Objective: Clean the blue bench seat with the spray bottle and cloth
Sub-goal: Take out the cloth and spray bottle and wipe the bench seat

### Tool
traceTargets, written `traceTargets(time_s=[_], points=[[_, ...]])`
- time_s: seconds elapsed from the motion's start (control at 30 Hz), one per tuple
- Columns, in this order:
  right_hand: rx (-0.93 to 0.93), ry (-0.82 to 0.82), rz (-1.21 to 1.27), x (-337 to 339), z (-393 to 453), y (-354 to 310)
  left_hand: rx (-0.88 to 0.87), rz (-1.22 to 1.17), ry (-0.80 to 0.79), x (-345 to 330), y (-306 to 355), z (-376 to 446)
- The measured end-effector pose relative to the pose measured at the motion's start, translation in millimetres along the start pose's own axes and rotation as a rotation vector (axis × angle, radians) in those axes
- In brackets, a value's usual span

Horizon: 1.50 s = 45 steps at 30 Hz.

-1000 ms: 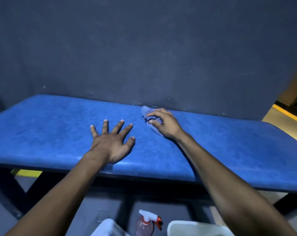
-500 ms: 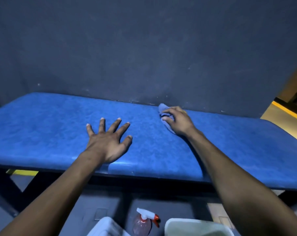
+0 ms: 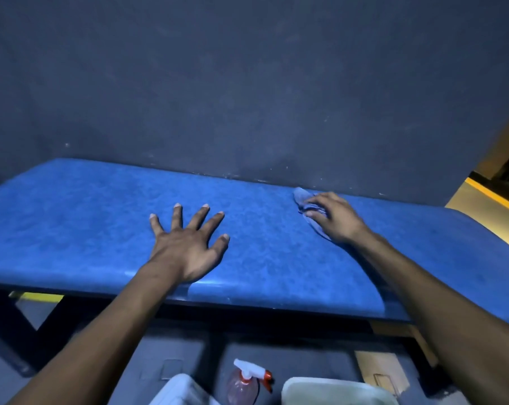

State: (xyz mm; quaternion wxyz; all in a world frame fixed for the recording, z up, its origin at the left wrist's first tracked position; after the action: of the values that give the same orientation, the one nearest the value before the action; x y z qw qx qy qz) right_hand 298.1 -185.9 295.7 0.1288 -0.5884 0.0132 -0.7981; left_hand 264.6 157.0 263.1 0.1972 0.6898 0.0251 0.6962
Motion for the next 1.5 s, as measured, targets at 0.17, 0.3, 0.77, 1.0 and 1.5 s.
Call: traceTargets(time_s=[0.17,0.3,0.77,1.0,1.5], points=[[0.168,-0.031,0.119,-22,0,-83,-0.013,-0.005,0.008,1,-3,0],[0.348,-0.123,0.122,6,-55,-71,-0.011,-0.011,0.009,-1,-4,0],[0.224,-0.034,0.135,-26,-5,-108,-0.01,-0.003,0.011,1,-2,-1],[0.188,0.007,0.062,3,-49,-29,-0.007,-0.02,0.011,0,-1,-2],[0.265,-0.009,0.06,6,-48,-36,-0.003,-0.019,0.009,0,-1,-3]])
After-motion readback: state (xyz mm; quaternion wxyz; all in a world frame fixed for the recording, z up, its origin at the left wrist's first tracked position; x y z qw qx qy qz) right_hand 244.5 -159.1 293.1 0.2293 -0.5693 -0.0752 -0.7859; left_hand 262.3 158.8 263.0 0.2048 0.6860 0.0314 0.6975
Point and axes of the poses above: each hand's wrist, its own z-axis towards the middle knuckle, its own x-axis out of the back of the hand, y = z × x, the point moved 3 cm from there along z, towards the middle knuckle, and after that the axes turned 9 degrees about -z, right-handed, at the moved point
